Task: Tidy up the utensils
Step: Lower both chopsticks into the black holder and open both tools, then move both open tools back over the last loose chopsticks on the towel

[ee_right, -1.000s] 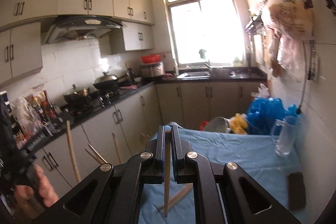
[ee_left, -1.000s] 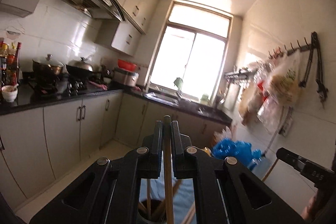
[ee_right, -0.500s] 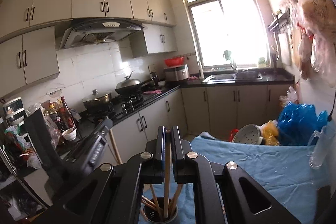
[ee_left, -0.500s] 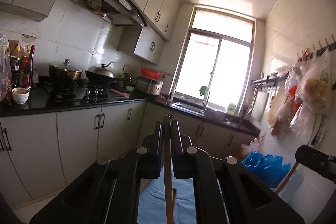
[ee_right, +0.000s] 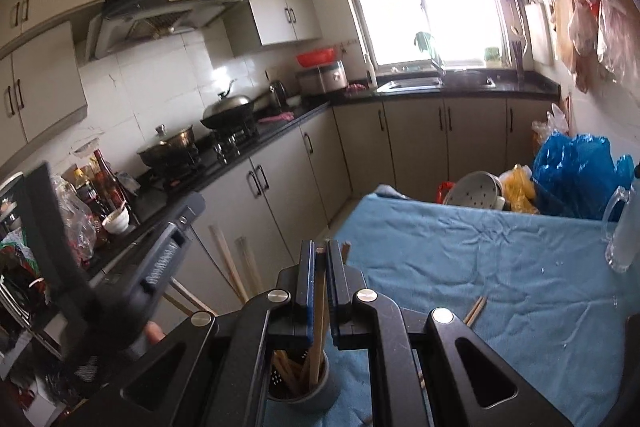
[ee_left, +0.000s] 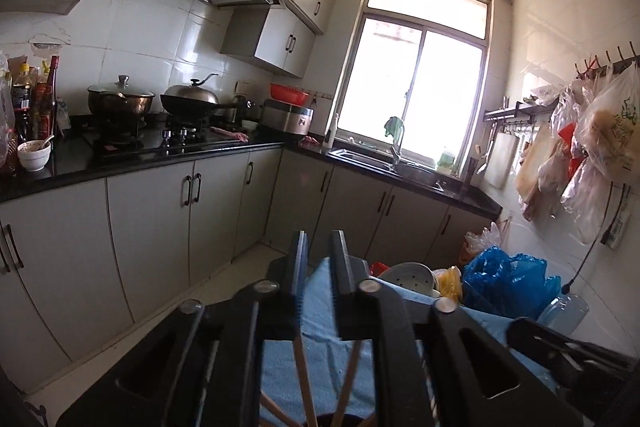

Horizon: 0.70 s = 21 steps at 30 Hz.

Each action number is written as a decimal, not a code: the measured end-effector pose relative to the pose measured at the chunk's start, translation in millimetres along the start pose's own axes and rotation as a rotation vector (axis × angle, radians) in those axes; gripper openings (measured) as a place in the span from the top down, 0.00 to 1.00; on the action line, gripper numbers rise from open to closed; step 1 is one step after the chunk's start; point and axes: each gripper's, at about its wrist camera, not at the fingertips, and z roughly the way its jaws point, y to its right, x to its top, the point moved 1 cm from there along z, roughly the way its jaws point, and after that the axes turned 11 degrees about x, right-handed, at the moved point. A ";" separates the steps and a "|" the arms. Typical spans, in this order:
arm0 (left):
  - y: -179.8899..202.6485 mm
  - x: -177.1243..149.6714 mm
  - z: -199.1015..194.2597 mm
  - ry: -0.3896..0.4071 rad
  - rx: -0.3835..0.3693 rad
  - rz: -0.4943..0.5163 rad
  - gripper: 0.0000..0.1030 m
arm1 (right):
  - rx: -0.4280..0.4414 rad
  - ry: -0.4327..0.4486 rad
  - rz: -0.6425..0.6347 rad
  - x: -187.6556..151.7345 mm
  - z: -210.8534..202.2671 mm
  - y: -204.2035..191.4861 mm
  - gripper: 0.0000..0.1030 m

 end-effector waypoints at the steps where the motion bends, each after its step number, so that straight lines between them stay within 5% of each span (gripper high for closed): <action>1: -1.2 1.5 -2.6 -0.001 -0.002 0.000 0.72 | -0.002 0.002 0.011 -1.0 0.7 2.0 0.94; 3: -4.8 5.8 -12.7 0.007 -0.010 -0.007 0.64 | -0.002 -0.002 0.035 -1.5 3.4 7.1 0.91; 7: -14.3 13.9 -39.7 0.019 -0.030 -0.010 0.56 | -0.001 0.032 0.081 1.2 -6.1 12.5 0.62; 15: -41.1 -0.5 -100.3 0.003 -0.031 0.008 0.44 | -0.067 0.095 0.112 -6.1 -52.7 24.0 0.54; 21: -56.3 -54.7 -131.9 -0.064 0.009 0.038 0.36 | -0.171 0.000 0.131 -56.4 -61.9 55.9 0.53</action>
